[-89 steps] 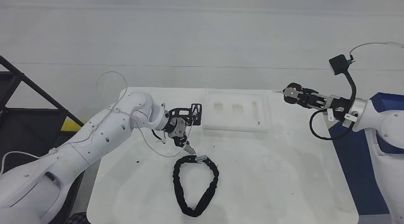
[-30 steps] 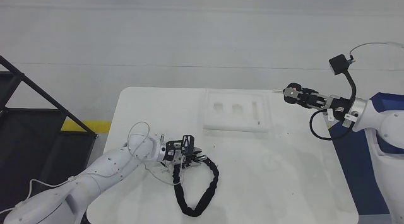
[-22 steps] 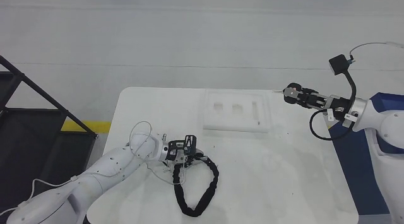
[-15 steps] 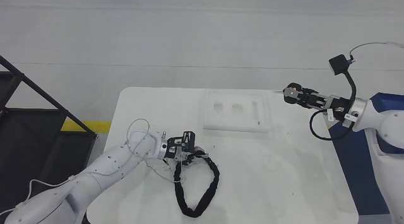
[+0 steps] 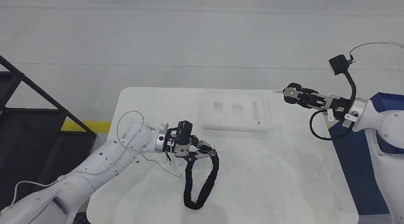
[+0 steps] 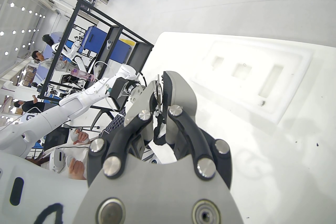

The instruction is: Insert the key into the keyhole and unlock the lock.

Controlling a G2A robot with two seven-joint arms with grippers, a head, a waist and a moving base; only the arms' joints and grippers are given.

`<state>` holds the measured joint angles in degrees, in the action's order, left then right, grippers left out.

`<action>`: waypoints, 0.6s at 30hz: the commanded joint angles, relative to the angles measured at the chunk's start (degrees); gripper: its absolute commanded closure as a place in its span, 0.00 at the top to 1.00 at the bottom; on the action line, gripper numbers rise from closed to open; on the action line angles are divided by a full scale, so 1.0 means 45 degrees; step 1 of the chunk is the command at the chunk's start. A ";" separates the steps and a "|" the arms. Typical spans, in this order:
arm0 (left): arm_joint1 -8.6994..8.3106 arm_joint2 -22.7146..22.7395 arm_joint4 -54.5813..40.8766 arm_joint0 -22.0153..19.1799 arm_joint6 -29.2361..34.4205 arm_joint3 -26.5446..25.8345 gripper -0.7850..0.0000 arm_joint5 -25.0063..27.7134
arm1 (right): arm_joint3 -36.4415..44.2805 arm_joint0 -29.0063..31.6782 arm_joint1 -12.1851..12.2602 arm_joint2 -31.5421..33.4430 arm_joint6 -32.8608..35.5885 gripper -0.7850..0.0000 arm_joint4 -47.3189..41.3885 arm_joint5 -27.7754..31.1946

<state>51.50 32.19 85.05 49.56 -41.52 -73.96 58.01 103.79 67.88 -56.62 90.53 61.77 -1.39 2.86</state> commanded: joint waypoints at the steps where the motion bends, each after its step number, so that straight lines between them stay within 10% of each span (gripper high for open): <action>1: -0.0111 -0.0048 -0.0193 -0.0086 -0.0053 -0.0504 0.00 -0.0003 | 0.0131 0.0153 0.0011 -0.0176 0.0099 0.00 0.0235 -0.0088; 18: -0.0620 -0.0250 -0.2147 -0.1238 -0.0019 -0.2160 0.00 -0.0003 | 0.3245 0.1171 0.0224 -0.0982 0.1905 0.00 -0.0232 -0.2611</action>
<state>48.76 31.23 75.65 44.20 -41.34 -83.58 58.00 117.76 72.88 -55.68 86.07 70.15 -2.12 -8.69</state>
